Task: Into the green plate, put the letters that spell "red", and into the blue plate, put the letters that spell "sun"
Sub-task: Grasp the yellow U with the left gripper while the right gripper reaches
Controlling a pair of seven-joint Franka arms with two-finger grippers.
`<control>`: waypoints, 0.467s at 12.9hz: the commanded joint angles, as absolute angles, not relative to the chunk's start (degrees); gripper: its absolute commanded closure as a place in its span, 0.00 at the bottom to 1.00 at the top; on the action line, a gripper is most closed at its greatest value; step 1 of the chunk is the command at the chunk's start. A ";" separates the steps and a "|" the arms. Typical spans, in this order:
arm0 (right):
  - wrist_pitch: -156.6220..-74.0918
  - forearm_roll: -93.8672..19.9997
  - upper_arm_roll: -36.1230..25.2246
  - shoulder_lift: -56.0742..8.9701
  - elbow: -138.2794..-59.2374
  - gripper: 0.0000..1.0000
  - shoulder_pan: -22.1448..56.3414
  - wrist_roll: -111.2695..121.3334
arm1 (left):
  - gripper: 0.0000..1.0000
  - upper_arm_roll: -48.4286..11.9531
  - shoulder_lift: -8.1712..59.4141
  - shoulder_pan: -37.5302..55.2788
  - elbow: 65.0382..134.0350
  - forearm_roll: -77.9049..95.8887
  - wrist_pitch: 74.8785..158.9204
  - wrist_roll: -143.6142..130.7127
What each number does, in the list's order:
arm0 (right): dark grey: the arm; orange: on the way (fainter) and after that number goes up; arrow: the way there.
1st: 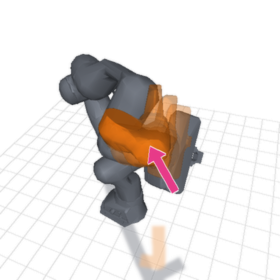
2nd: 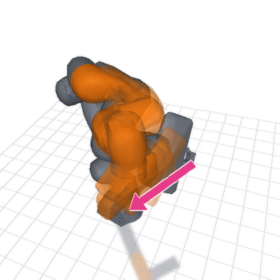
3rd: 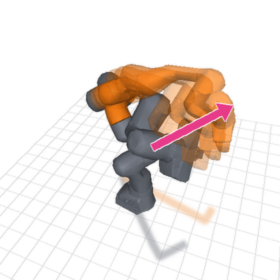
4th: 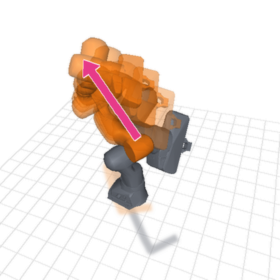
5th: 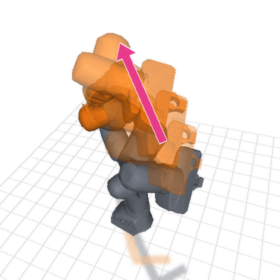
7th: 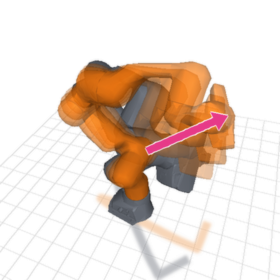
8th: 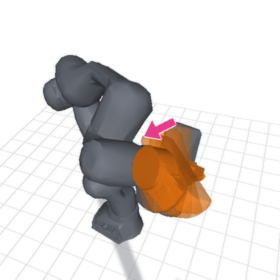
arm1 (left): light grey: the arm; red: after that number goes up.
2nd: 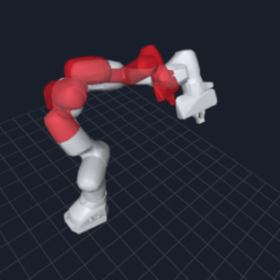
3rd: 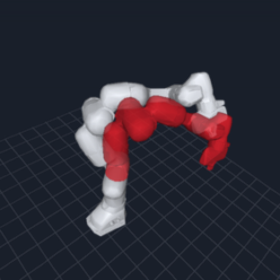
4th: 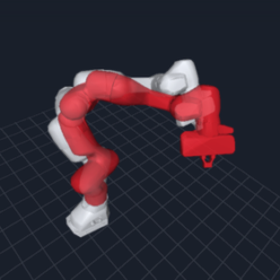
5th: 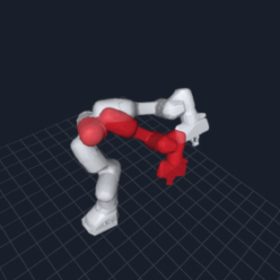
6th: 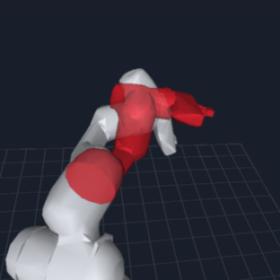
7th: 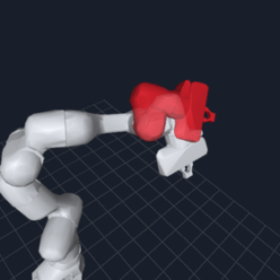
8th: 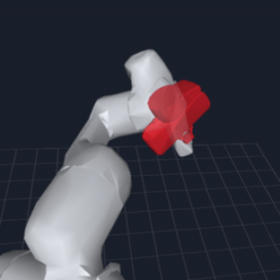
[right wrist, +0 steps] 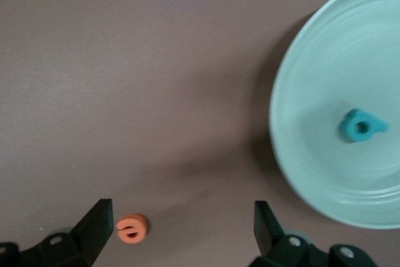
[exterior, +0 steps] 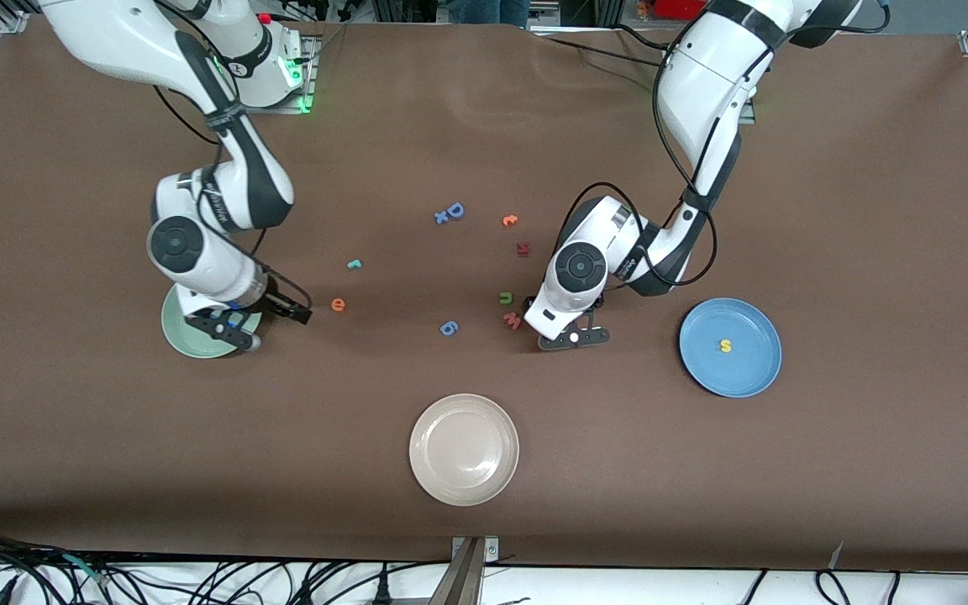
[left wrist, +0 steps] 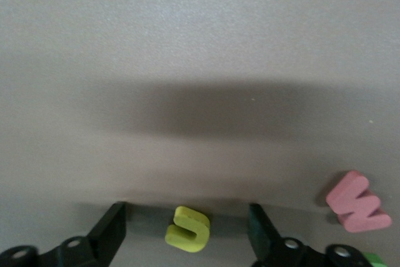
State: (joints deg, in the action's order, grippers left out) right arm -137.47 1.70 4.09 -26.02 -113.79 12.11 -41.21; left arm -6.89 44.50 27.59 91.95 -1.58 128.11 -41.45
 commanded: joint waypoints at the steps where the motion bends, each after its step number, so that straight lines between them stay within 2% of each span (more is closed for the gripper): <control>1: -139.92 2.28 3.87 -29.70 -112.06 0.00 13.71 -43.68 | 0.22 -6.77 42.28 27.86 95.01 -2.20 126.83 -42.36; 3: -140.18 2.02 4.22 -31.02 -112.06 0.00 14.67 -43.86 | 0.34 -6.77 42.28 27.77 95.01 -2.20 126.83 -42.36; 5: -140.36 1.76 4.22 -31.64 -112.06 0.00 15.73 -44.64 | 0.62 -6.77 42.36 27.77 95.01 -2.20 126.91 -42.28; 6: -140.36 2.02 4.22 -32.08 -111.89 0.00 16.25 -46.04 | 0.81 -6.77 42.28 27.77 94.92 -2.20 126.83 -42.36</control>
State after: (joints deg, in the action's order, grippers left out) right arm -140.27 1.70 4.22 -31.11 -113.08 15.10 -43.55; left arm -6.93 43.39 27.62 92.67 -1.58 126.87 -41.50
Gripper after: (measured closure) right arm 0.000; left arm 0.573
